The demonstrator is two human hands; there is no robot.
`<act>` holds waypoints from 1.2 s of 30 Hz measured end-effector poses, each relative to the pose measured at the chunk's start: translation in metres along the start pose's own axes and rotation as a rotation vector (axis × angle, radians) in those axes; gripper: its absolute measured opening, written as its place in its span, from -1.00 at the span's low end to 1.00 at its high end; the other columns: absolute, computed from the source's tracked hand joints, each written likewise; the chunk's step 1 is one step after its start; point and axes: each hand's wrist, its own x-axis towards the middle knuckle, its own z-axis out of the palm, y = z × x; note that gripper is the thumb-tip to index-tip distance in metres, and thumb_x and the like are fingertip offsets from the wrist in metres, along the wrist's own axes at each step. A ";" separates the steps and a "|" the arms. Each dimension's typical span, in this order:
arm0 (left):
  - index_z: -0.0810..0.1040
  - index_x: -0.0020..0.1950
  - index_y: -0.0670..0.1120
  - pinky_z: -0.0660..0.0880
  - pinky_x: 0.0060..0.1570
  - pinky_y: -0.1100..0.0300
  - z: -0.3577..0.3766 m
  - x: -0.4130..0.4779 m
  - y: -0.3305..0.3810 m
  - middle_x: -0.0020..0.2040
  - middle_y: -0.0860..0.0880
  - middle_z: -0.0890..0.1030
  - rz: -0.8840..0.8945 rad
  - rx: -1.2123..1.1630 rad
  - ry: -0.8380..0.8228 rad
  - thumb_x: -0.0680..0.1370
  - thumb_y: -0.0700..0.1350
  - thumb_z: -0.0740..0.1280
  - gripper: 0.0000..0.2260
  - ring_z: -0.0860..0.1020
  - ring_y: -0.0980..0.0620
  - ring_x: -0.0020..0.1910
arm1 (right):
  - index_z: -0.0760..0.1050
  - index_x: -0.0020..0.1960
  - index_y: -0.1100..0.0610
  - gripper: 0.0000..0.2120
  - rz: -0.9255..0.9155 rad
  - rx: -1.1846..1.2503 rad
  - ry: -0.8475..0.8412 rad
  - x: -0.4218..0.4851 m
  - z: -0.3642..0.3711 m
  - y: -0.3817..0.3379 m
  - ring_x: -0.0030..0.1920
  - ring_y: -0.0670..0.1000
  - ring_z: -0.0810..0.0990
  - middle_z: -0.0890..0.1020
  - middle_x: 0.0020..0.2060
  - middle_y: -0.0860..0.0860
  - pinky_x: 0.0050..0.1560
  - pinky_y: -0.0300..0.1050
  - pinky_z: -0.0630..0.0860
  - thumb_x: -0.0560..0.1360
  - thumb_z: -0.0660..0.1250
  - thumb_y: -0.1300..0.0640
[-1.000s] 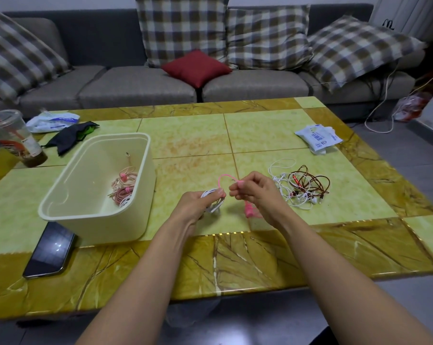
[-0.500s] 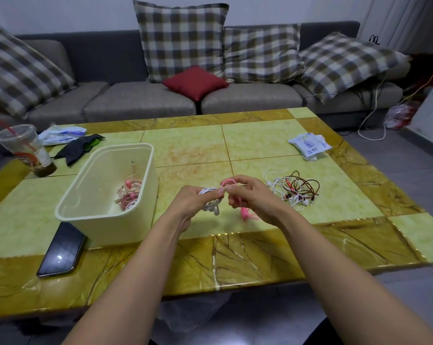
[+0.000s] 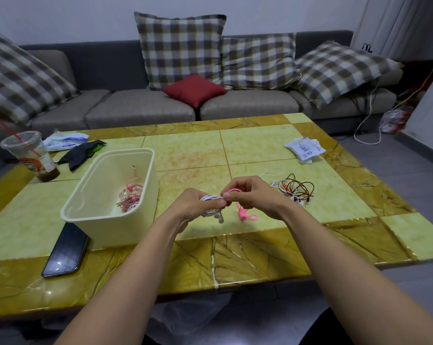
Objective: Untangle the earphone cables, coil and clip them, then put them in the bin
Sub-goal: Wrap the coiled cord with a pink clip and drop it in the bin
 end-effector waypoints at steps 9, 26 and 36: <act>0.69 -0.02 -0.20 0.32 -0.45 0.44 -0.002 0.009 -0.005 -0.27 0.01 0.60 0.050 0.020 -0.050 0.54 0.02 0.40 -0.72 0.45 0.25 -0.43 | 0.50 -0.06 0.22 -0.95 -0.042 0.292 0.418 0.006 -0.009 0.007 -0.47 -0.10 0.43 0.72 -0.18 0.13 -0.47 -0.25 0.20 0.55 0.35 0.24; 0.50 -0.25 -0.15 0.24 -0.29 0.20 0.005 0.012 -0.003 -0.45 0.11 0.45 0.108 0.098 -0.163 0.58 -0.21 0.09 -0.73 0.27 0.08 -0.35 | 0.64 0.16 0.15 -0.77 0.081 -0.007 0.025 0.012 0.009 0.009 -0.40 -0.17 0.41 0.65 -0.26 -0.06 -0.39 -0.33 0.32 0.51 0.40 0.24; 0.47 -0.28 -0.15 0.21 -0.28 0.13 0.009 0.015 -0.006 -0.40 -0.03 0.35 0.065 -0.032 0.028 0.59 -0.18 0.05 -0.69 0.23 0.03 -0.37 | 0.66 0.07 0.15 -0.82 0.117 -0.087 0.043 0.014 0.007 0.013 -0.36 -0.14 0.45 0.63 -0.26 0.01 -0.35 -0.26 0.31 0.46 0.46 0.24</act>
